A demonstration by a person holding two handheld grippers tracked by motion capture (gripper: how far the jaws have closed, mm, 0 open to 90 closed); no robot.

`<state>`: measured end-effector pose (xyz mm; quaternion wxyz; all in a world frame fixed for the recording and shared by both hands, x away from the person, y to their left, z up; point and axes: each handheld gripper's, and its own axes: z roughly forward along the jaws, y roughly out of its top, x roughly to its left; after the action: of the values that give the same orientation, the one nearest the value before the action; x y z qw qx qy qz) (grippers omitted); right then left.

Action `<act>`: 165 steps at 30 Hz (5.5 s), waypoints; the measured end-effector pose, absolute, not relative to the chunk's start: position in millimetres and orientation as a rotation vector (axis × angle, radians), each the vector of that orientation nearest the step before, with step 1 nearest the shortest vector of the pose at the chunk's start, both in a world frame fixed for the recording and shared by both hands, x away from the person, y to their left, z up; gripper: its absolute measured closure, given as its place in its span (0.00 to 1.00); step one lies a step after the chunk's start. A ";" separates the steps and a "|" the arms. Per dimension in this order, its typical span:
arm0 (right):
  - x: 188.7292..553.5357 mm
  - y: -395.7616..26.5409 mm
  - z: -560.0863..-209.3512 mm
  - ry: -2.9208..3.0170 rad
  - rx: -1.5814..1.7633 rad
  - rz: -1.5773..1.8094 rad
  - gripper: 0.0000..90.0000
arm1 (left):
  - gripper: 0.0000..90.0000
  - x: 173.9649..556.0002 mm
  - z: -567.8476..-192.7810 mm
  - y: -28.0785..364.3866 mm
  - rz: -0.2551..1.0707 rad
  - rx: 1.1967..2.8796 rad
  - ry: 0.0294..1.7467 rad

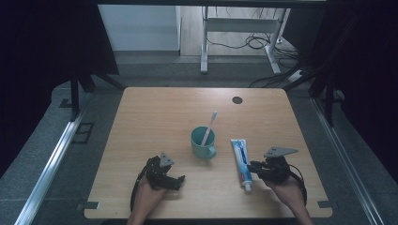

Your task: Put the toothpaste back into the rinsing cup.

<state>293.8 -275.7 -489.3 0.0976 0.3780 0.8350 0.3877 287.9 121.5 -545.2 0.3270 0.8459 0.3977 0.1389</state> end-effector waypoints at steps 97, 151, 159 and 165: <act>352.0 -234.9 -485.6 2.810 1.228 0.331 0.38 | 0.00 287.7 -544.9 121.4 0.361 2.217 1.047; 374.7 -221.9 -483.9 2.856 1.282 0.188 0.80 | 0.00 287.7 -544.9 121.4 0.361 2.217 1.047; 371.3 -228.1 -473.5 2.835 1.267 0.272 0.80 | 0.00 287.5 -545.0 121.2 0.359 2.215 1.049; 367.7 -233.0 -467.1 2.813 1.256 0.339 0.80 | 0.00 287.7 -544.9 121.4 0.361 2.217 1.047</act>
<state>367.7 -233.0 -467.1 0.0214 0.4051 0.9074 0.1094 287.7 121.4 -544.9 0.3256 0.8459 0.3994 0.1377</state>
